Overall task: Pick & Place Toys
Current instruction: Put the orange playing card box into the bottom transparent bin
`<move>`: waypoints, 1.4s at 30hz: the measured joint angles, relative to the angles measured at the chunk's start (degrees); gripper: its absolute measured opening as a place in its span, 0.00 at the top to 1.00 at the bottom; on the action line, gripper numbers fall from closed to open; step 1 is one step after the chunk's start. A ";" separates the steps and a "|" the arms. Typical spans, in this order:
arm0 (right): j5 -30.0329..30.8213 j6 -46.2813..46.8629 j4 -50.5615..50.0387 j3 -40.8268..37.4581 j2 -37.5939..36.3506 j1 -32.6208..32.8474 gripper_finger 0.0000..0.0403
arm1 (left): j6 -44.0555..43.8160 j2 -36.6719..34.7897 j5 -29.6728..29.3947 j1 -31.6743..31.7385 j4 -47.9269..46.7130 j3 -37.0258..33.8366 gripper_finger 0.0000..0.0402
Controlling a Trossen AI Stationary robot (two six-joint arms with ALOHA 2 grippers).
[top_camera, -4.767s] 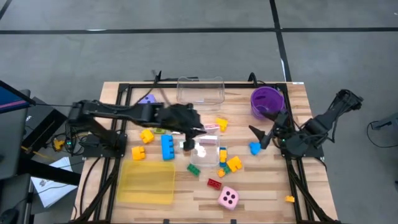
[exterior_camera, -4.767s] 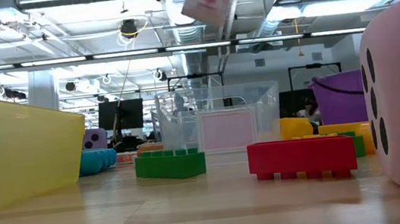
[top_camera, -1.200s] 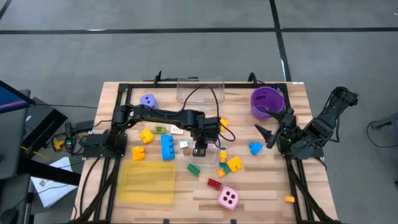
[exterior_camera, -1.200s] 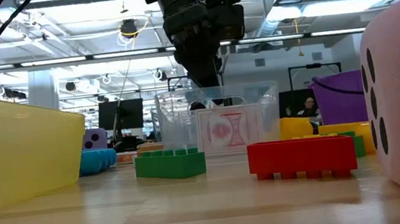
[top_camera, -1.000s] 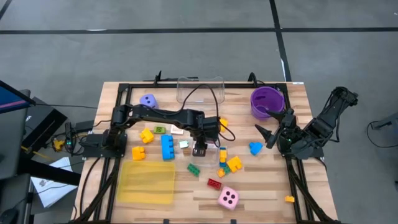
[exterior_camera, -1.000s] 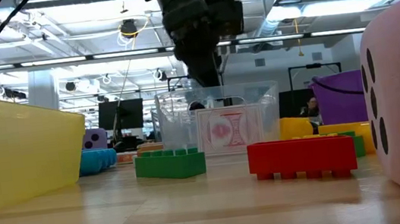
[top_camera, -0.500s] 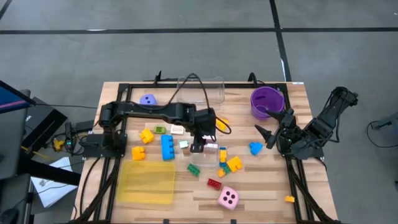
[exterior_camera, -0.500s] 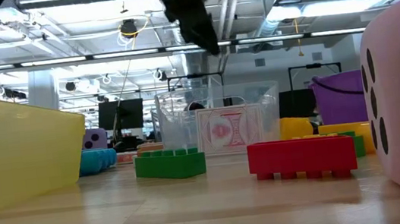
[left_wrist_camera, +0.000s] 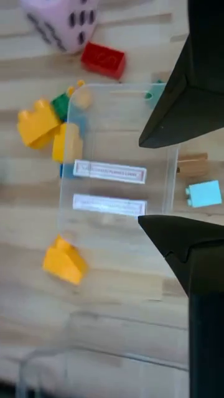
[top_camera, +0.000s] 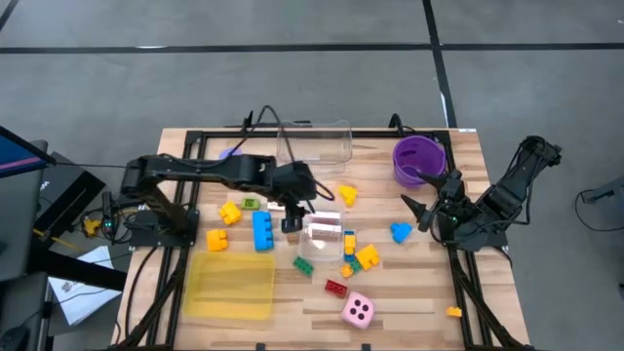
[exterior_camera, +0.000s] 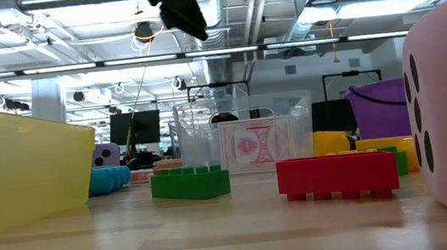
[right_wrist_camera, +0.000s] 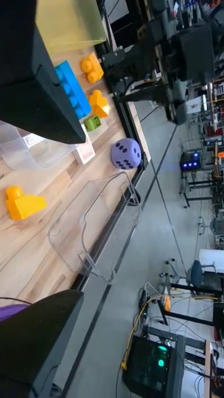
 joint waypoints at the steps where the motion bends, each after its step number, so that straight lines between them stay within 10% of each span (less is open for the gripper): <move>1: 0.00 0.01 0.07 0.00 0.02 0.01 0.02 | -2.12 -1.45 -1.50 0.00 1.33 -2.17 0.53; 17: 0.44 -0.15 0.74 0.04 -1.54 -0.01 0.02 | -15.58 -7.91 -22.32 4.96 7.80 -10.63 0.03; 26: 0.11 -0.58 0.66 0.04 -1.46 0.00 0.02 | -26.63 -7.89 -15.28 16.28 5.53 -13.82 0.08; 42: 0.00 -0.58 0.26 0.04 -1.46 0.00 0.02 | -34.44 -1.25 -13.49 16.96 11.42 -23.87 0.01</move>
